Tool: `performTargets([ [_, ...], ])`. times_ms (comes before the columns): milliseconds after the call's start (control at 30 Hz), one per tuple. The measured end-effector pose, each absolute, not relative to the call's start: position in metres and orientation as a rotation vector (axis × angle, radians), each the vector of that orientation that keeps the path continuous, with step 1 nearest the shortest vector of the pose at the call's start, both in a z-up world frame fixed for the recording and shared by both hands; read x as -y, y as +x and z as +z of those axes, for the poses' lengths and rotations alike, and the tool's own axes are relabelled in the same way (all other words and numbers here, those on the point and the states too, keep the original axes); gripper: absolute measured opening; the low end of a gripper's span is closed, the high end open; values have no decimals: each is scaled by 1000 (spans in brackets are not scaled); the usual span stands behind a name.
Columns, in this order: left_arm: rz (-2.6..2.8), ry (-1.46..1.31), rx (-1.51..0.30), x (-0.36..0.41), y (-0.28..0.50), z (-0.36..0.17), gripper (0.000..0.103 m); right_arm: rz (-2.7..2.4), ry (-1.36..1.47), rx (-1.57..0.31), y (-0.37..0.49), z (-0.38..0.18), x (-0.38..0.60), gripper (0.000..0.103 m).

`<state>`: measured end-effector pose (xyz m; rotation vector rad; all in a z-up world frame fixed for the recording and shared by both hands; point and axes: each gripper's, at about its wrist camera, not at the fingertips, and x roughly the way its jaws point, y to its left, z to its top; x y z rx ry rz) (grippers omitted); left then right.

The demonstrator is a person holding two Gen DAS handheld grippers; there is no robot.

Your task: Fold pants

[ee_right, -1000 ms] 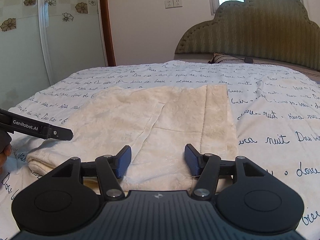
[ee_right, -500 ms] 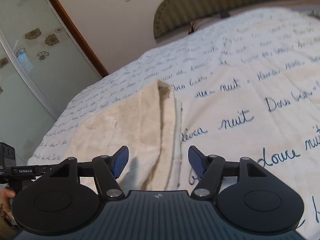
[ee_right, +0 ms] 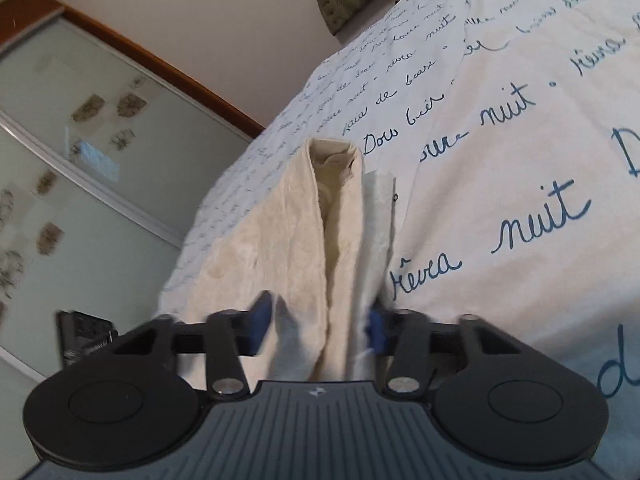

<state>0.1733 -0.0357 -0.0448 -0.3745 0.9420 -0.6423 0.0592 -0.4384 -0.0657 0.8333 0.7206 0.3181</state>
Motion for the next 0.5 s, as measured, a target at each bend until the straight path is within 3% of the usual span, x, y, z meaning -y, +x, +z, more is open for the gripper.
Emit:
performTargets([
  [100,-626,-321,-904,31,167,-41,31,315,800,-686,52,-55,429,23],
  [200,-631,-349,-859,25,160,-35,19,310,747,-651,44,-36,418,21],
  [500,-593,-230,-691,11,157,10,15,412,587,-546,65,24,381,21],
])
